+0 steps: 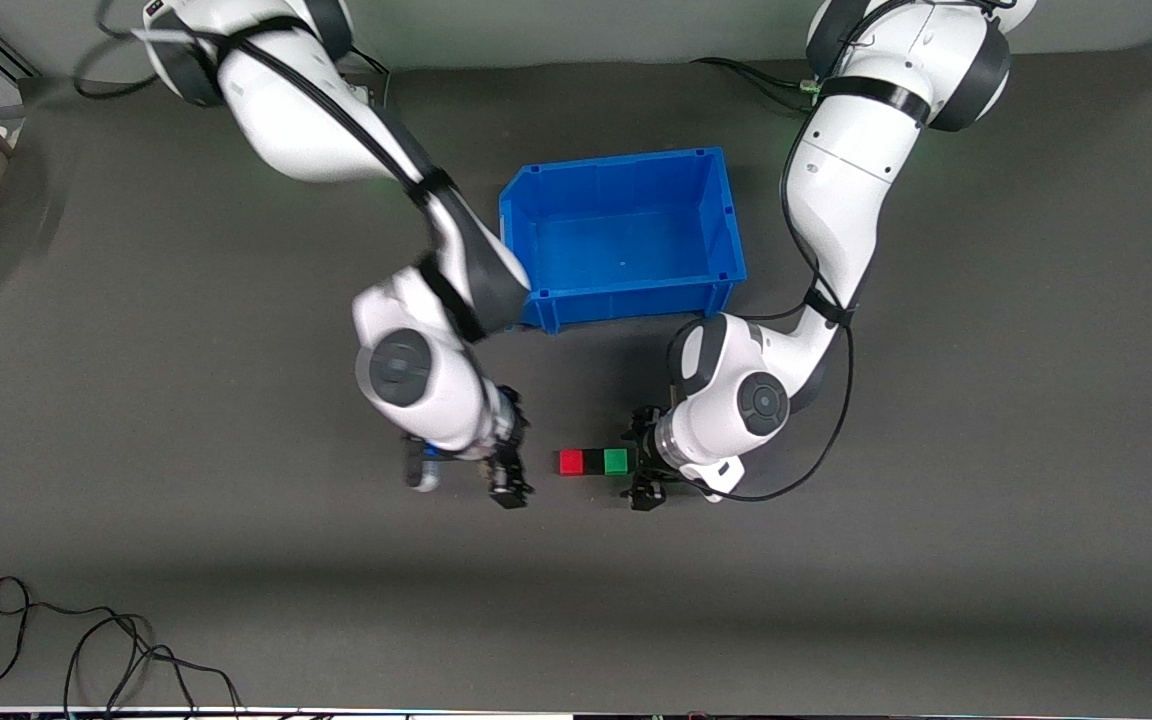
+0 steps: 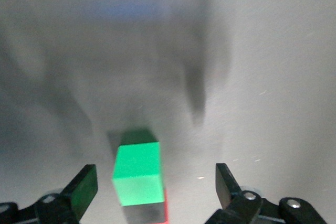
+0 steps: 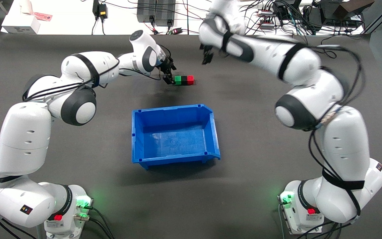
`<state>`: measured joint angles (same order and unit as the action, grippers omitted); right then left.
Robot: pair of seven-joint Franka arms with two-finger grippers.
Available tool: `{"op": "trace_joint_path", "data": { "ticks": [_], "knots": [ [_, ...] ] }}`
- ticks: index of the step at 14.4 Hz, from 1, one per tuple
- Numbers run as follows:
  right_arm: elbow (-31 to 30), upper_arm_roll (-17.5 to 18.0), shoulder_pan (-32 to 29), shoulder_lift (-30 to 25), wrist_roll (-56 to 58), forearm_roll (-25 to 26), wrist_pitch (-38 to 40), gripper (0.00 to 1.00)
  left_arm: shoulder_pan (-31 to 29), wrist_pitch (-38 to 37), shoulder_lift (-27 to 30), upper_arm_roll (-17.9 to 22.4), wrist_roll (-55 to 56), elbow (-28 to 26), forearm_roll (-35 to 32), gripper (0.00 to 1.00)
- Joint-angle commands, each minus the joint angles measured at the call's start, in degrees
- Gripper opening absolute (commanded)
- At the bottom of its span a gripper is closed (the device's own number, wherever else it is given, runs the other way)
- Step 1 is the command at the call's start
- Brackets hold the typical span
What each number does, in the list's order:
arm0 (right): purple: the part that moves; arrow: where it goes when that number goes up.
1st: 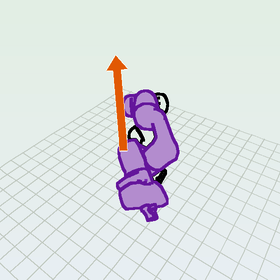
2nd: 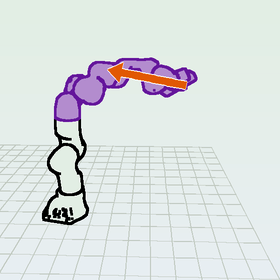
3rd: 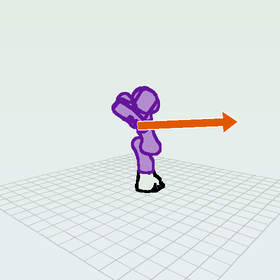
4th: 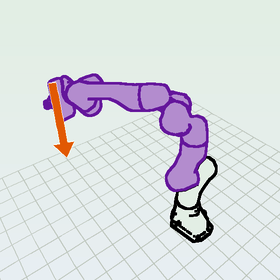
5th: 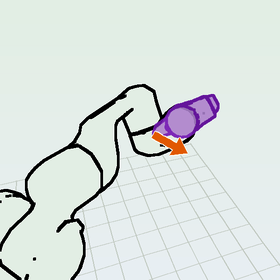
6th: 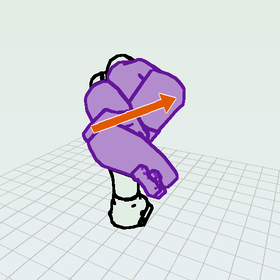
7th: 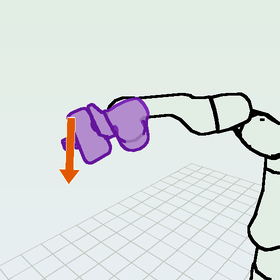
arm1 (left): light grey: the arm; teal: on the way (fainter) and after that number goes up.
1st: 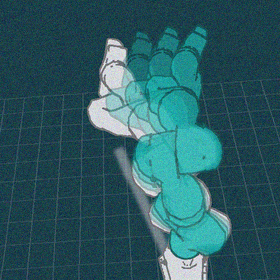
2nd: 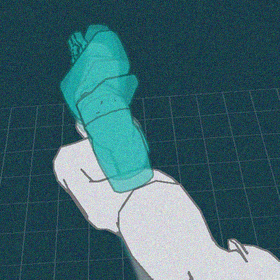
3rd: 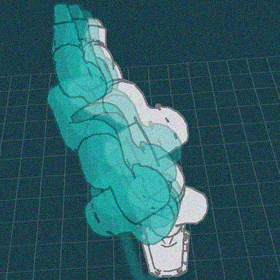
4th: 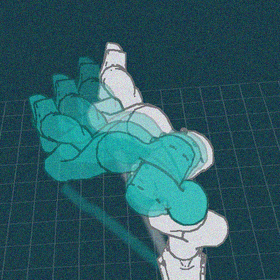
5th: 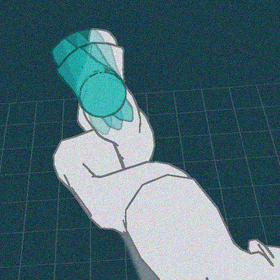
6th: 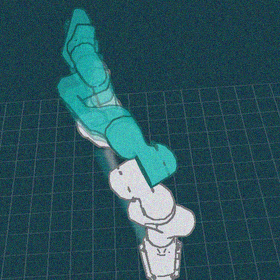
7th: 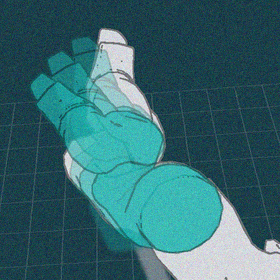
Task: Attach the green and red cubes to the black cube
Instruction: 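Open both grippers and lift them away from the joined cubes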
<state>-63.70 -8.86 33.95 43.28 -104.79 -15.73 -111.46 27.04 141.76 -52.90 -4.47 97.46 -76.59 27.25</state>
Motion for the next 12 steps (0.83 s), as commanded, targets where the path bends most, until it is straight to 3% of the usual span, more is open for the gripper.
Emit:
{"op": "trace_joint_path", "data": {
  "ticks": [1, 4, 6, 9, 12],
  "knots": [
    [-2.7, 0.5, -4.2, -10.6, 10.8, 0.3, 11.4, 1.00, -6.3, -7.0, 2.4, -0.1, -0.9, 0.0, -3.1, 1.00],
    [-2.9, 0.2, -8.6, -18.5, 26.1, 0.9, 24.2, 1.00, -12.6, -15.9, 4.6, -0.1, -10.7, -0.5, -3.3, 1.00],
    [-2.9, -2.0, -11.4, -22.8, 38.5, 0.9, 32.3, 1.00, -18.1, -24.9, 6.9, 0.0, -20.1, -0.5, -3.3, 1.00],
    [-4.1, -9.6, -12.0, -27.4, 62.7, 3.0, 39.7, 1.00, -25.2, -36.1, 11.6, 0.1, -32.8, -0.6, -8.9, 1.00],
    [-7.0, -14.1, -12.1, -30.0, 81.5, 8.2, 40.0, 1.00, -29.1, -44.1, 18.0, 0.1, -48.6, -2.2, -15.5, 1.00]
  ]
}}
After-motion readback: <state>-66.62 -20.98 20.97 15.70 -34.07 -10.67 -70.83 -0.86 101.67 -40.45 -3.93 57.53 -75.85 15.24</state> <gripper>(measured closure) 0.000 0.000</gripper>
